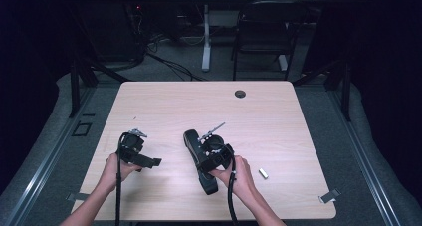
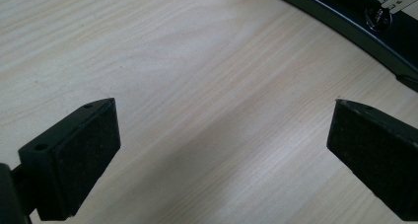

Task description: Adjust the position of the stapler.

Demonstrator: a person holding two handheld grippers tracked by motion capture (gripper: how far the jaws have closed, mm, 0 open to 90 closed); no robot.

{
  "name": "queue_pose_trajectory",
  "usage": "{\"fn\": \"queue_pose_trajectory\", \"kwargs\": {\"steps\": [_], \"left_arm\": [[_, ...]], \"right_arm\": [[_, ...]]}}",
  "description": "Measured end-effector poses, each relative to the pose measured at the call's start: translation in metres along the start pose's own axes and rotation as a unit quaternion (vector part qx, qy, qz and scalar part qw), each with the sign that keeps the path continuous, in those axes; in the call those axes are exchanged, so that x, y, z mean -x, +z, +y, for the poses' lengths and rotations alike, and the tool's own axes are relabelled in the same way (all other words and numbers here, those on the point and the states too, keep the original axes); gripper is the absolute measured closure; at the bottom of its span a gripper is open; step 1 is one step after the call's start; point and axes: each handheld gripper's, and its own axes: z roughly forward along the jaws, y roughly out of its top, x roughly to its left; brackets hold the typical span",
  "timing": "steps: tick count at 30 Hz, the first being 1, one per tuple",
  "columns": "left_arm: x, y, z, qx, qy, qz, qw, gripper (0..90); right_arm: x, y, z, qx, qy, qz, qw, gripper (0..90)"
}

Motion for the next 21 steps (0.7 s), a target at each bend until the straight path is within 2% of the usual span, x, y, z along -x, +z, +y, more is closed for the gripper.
{"fn": "queue_pose_trajectory", "kwargs": {"steps": [4,7,8,10,16,21], "left_arm": [[0.000,0.000,0.000,0.001,0.002,-0.001,1.0000,0.0],[0.001,-0.001,-0.001,0.003,0.005,-0.006,1.0000,0.0],[0.001,-0.001,-0.001,0.005,0.009,-0.006,0.9999,0.0],[0.001,-0.001,-0.001,0.006,0.010,-0.008,0.9999,0.0],[0.001,0.000,-0.002,0.007,0.007,-0.011,0.9999,0.0],[0.001,0.000,-0.002,0.006,0.009,-0.013,0.9999,0.0]], "right_arm": [[0.001,-0.002,0.000,-0.014,-0.010,-0.008,0.9998,45.7],[0.002,-0.004,0.000,-0.014,-0.015,-0.016,0.9997,47.3],[0.002,-0.004,-0.001,-0.007,-0.011,-0.015,0.9998,48.0],[0.004,-0.007,-0.001,-0.016,-0.020,-0.018,0.9995,48.7],[0.007,-0.008,-0.002,-0.016,-0.025,-0.021,0.9993,50.2],[0.013,-0.013,-0.003,-0.030,-0.040,-0.030,0.9983,52.1]]}}
